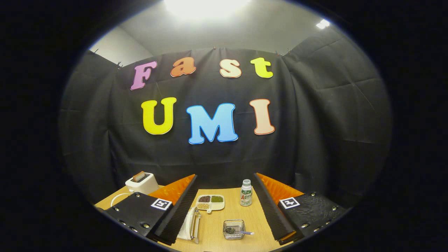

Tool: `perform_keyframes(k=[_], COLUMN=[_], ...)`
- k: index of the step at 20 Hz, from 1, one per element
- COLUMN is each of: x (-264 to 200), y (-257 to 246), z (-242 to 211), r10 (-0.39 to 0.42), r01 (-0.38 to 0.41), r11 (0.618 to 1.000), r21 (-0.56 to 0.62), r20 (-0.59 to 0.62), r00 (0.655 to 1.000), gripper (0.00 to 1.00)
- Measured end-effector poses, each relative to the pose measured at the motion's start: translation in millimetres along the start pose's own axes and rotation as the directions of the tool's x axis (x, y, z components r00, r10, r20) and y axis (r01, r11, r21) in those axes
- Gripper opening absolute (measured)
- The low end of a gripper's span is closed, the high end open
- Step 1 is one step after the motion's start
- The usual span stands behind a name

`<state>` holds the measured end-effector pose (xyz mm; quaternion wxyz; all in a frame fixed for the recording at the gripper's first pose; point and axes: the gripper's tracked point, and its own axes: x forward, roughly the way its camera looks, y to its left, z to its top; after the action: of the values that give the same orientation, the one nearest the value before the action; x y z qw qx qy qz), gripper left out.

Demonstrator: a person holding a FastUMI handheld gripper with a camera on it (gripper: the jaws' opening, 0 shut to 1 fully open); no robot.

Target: Take the plate from the dish rack, then take the spoon from the basket and place it into the plate.

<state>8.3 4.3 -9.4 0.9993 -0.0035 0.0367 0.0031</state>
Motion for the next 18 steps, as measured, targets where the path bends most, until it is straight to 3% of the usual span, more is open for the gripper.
perform_keyframes(k=[7,18], x=[17,61], y=[44,120], z=[-7,-56], r10=[0.091,0.209], r01=[-0.085,-0.171], r11=[0.995,0.977], r21=[0.045,0.129], r20=[-0.124,-0.398], r00=[0.988,0.893], gripper=[0.96,0.96])
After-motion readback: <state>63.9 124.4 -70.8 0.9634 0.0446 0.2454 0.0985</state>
